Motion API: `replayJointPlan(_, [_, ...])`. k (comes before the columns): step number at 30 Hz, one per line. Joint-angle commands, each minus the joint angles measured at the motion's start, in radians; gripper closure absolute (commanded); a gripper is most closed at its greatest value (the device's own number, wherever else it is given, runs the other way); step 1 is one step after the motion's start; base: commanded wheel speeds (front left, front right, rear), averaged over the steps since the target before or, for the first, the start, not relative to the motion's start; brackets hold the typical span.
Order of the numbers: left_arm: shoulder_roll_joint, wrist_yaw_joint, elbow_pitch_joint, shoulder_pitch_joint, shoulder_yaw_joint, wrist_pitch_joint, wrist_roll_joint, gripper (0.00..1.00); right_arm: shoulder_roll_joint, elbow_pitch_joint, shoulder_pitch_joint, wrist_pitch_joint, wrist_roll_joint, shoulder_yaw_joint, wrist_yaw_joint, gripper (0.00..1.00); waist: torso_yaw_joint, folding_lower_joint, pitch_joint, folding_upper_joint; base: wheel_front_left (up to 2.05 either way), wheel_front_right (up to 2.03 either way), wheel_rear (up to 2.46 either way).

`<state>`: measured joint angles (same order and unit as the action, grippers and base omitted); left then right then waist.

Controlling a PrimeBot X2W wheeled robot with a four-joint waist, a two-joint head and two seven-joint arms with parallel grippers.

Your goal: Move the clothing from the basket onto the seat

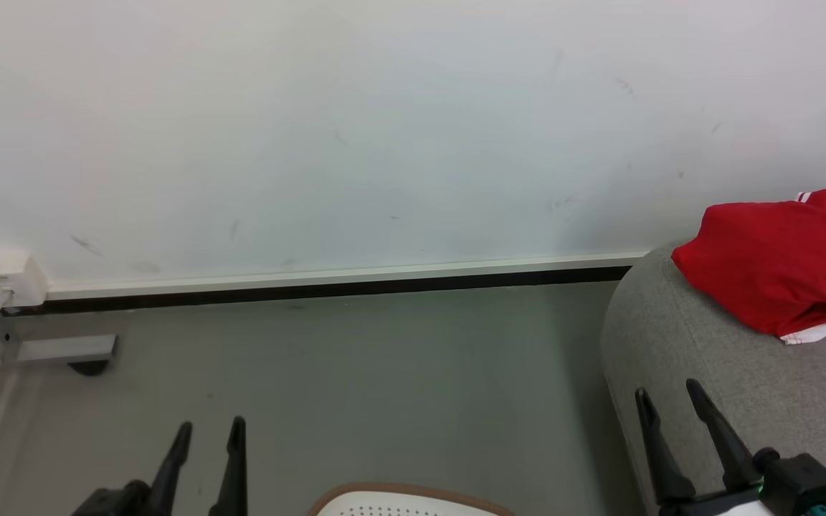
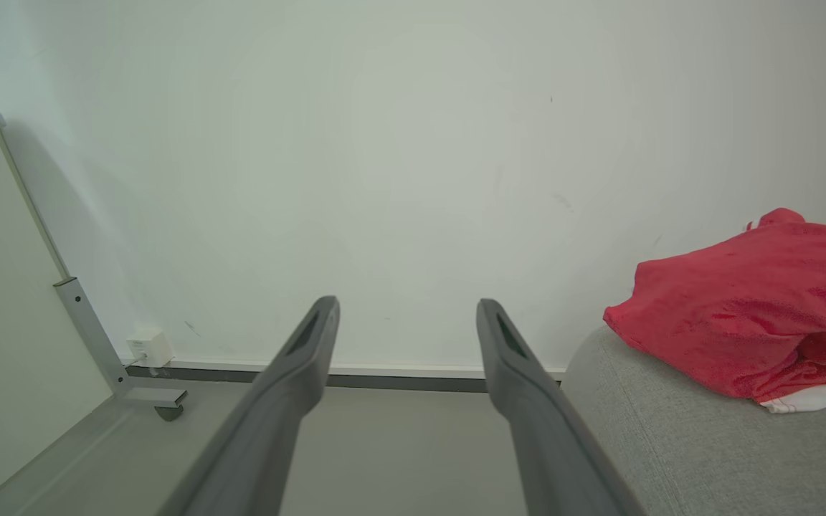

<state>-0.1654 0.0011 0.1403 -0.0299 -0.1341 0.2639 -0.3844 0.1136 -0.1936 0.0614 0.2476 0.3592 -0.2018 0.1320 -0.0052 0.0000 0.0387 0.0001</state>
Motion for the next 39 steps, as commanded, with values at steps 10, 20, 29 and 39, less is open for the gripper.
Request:
replayJointPlan(10, [0.018,-0.014,0.041,-0.003,0.013,-0.031,-0.095,1.0,-0.003,-0.024,-0.019,-0.024,0.1,0.015,0.0,1.0,0.0,0.0,-0.002,-0.0001,0.0,0.0,0.0])
replayJointPlan(20, [0.031,-0.031,0.049,0.018,0.046,-0.079,-0.252,1.0,-0.005,-0.029,-0.007,-0.065,0.266,0.049,0.0,1.0,0.0,0.0,-0.005,-0.0001,0.0,0.0,0.0])
replayJointPlan(29, [0.042,-0.044,0.055,0.035,0.072,-0.117,-0.379,1.0,-0.008,-0.031,0.001,-0.098,0.399,0.078,0.0,1.0,0.001,0.0,-0.008,-0.0001,0.0,0.0,0.0])
replayJointPlan(39, [0.052,-0.057,0.062,0.052,0.098,-0.156,-0.505,1.0,-0.012,-0.033,0.01,-0.133,0.53,0.108,-0.001,1.0,0.001,0.0,-0.011,-0.0001,0.0,0.0,0.0])
